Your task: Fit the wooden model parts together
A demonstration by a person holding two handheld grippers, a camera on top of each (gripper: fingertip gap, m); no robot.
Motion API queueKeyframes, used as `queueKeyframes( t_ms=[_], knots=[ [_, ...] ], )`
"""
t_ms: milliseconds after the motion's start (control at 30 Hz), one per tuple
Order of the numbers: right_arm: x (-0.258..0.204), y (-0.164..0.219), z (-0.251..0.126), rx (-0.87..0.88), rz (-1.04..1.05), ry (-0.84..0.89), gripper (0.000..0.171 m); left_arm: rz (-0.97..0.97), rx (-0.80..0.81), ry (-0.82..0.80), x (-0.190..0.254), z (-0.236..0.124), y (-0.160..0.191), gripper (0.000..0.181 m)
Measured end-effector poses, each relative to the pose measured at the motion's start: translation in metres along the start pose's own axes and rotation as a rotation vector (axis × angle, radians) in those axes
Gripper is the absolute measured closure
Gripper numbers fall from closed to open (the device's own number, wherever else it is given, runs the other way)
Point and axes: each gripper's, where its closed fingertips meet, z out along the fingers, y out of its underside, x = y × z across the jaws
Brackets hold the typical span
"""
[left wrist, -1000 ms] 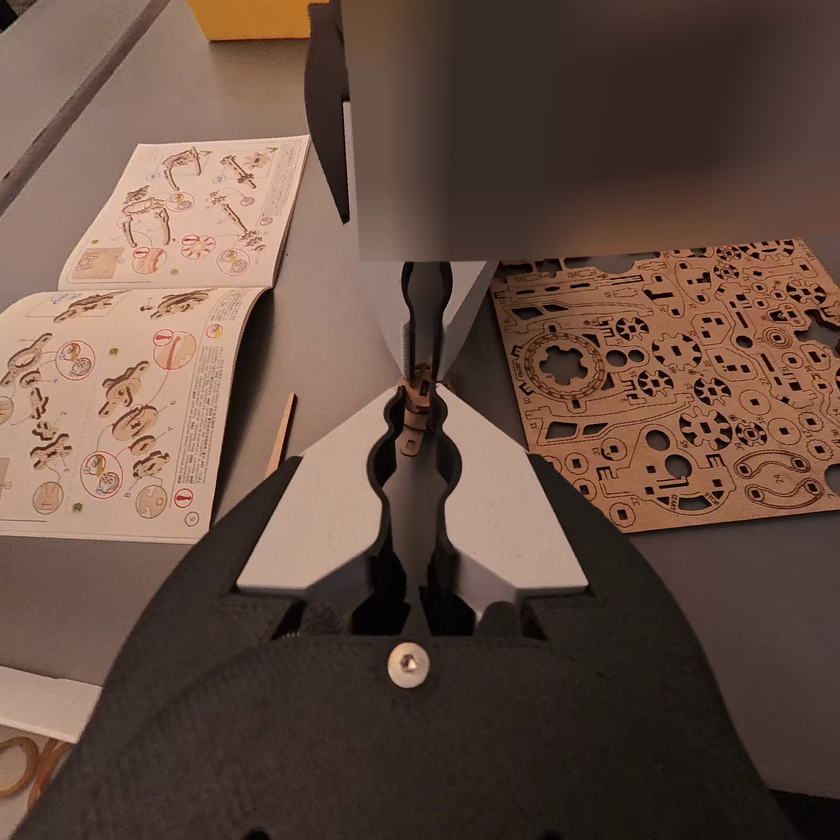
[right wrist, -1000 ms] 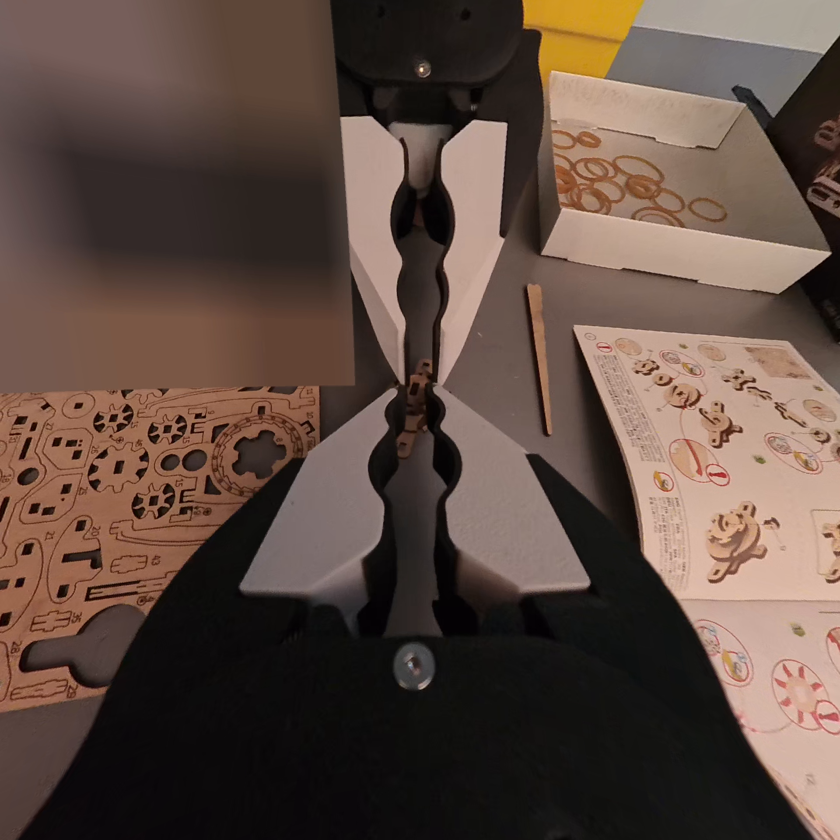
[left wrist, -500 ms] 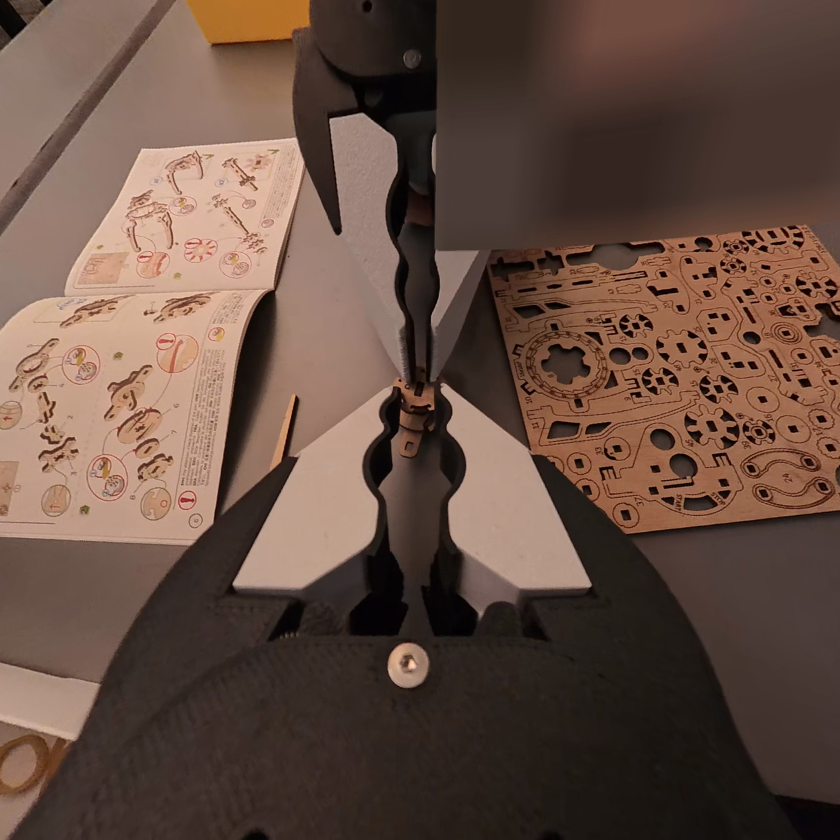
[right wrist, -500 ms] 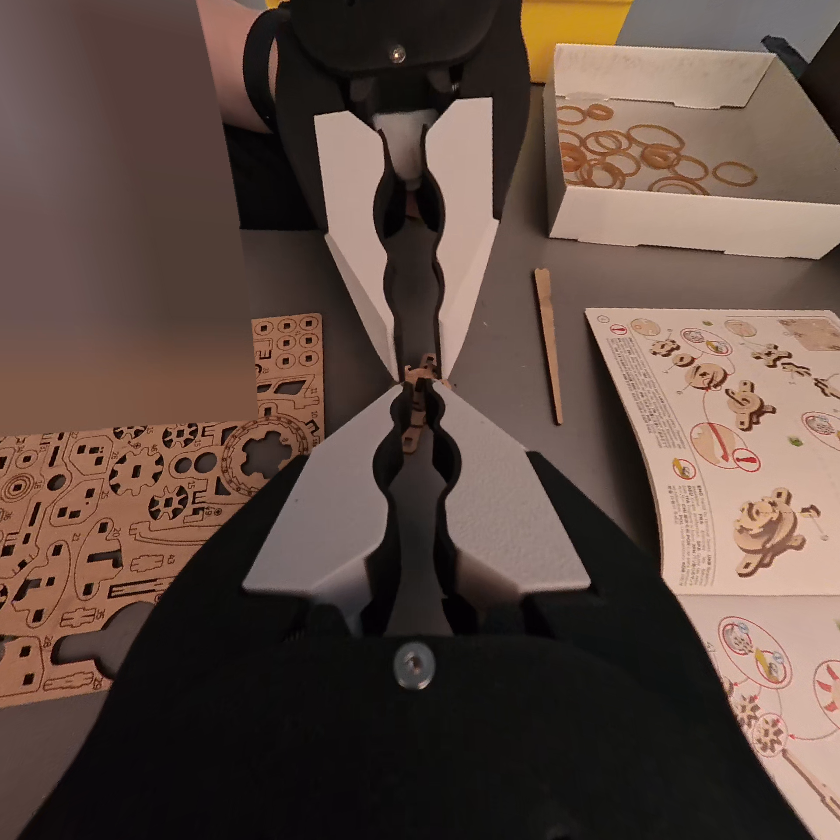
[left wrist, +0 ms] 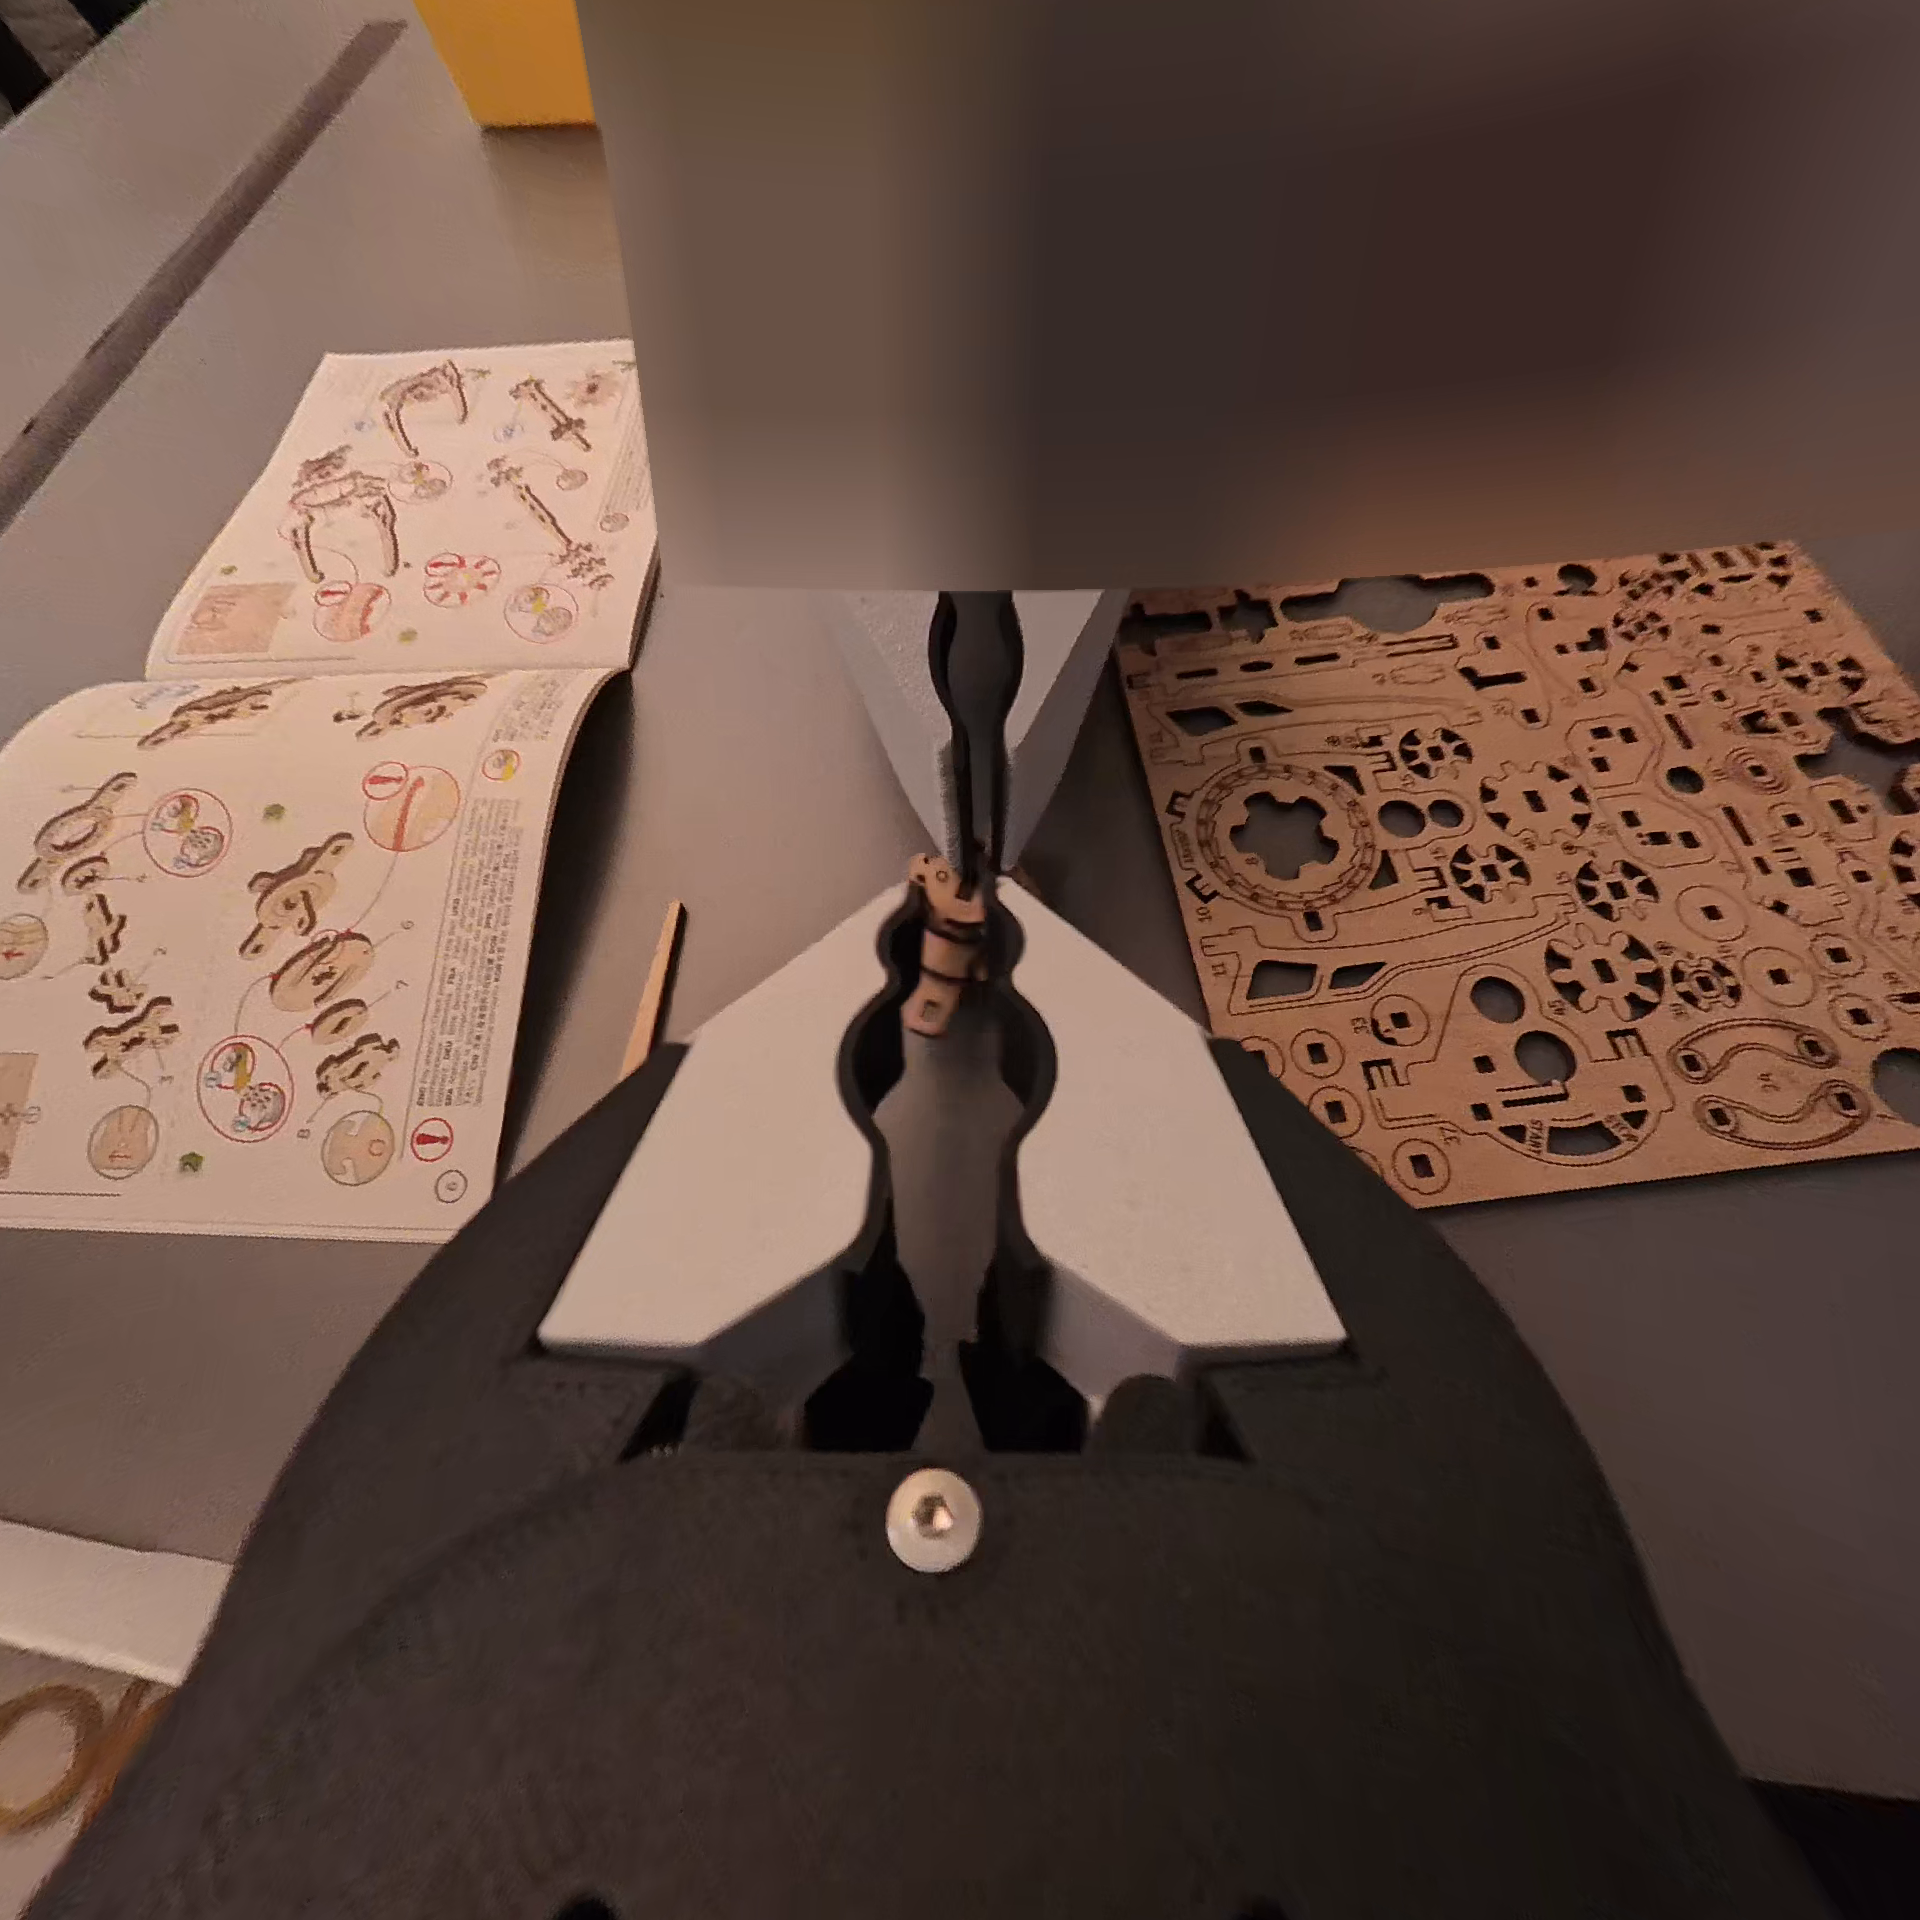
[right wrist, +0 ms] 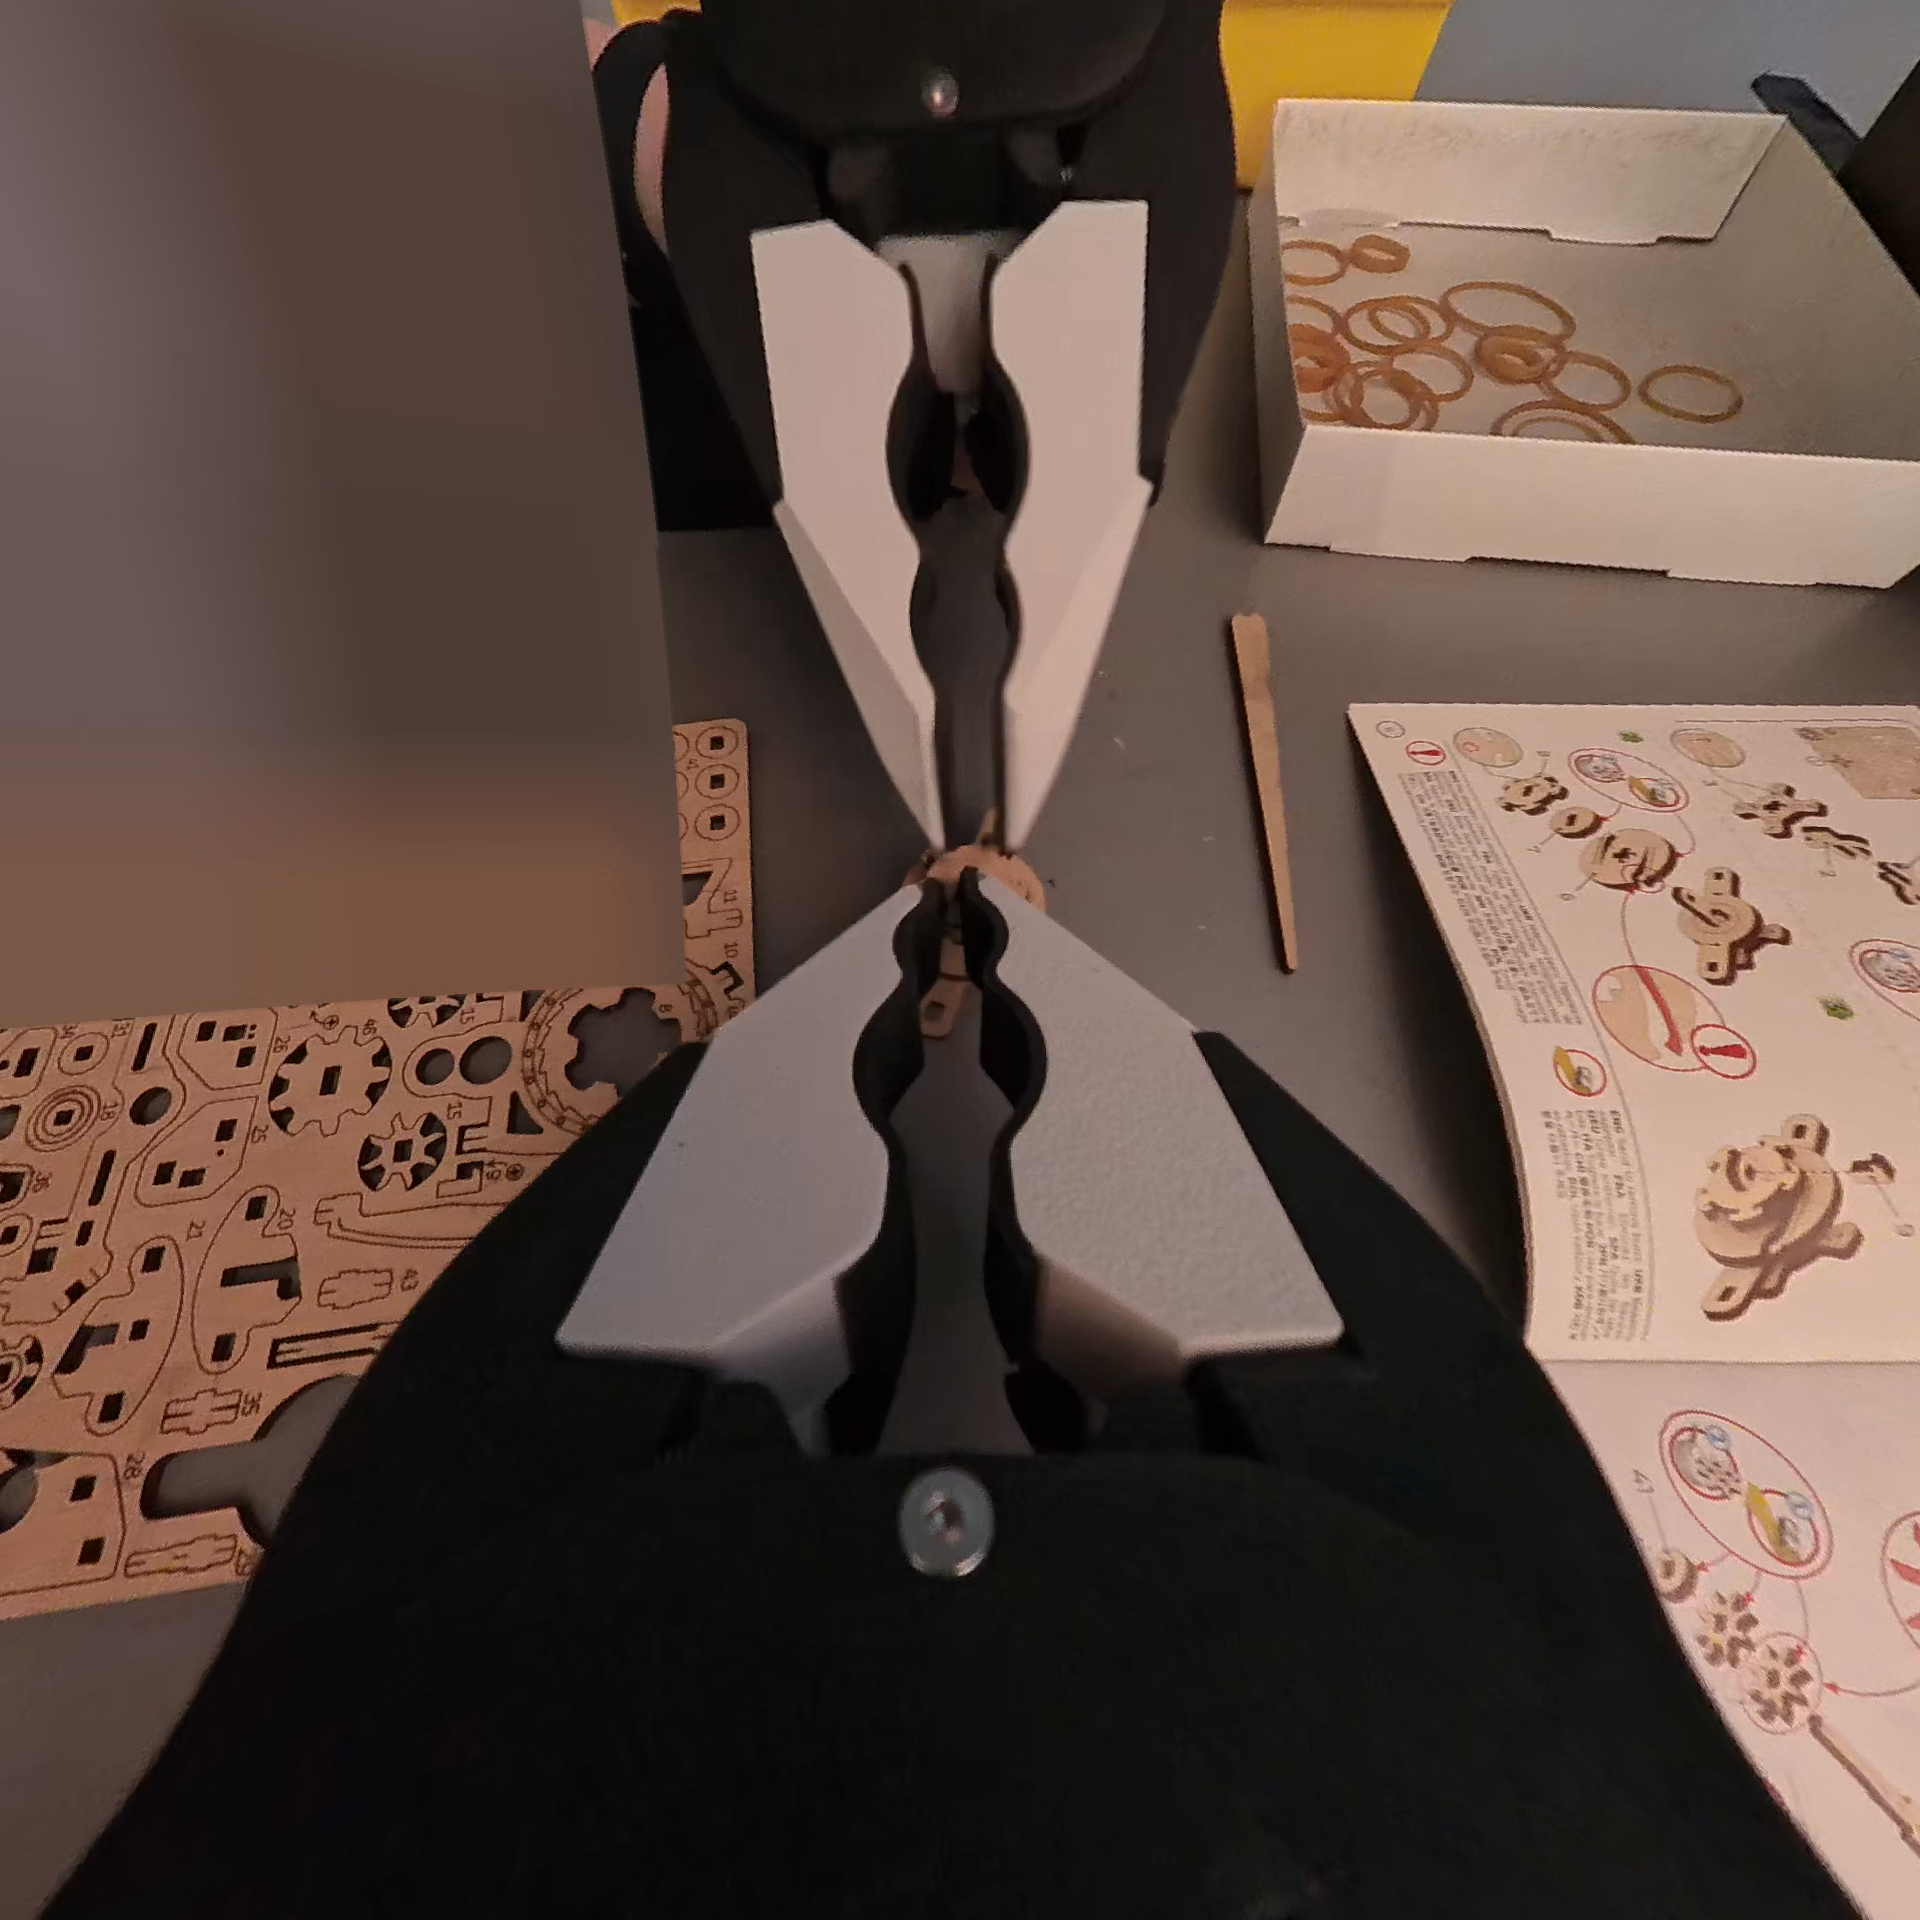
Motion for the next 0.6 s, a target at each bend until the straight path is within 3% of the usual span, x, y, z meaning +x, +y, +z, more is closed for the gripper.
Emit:
queueKeyframes(
  t_ms=[67, 600],
  knots=[
    [0.0012, -0.0006, -0.0004, 0.006, 0.006, 0.006, 0.165, 0.007, -0.012, -0.007, 0.0004, 0.0025, 0.0014, 0.165],
    [0.0057, -0.0013, -0.0007, 0.016, 0.068, 0.006, 0.161, 0.044, -0.022, -0.050, -0.0030, 0.0032, 0.0023, 0.170]
  ],
)
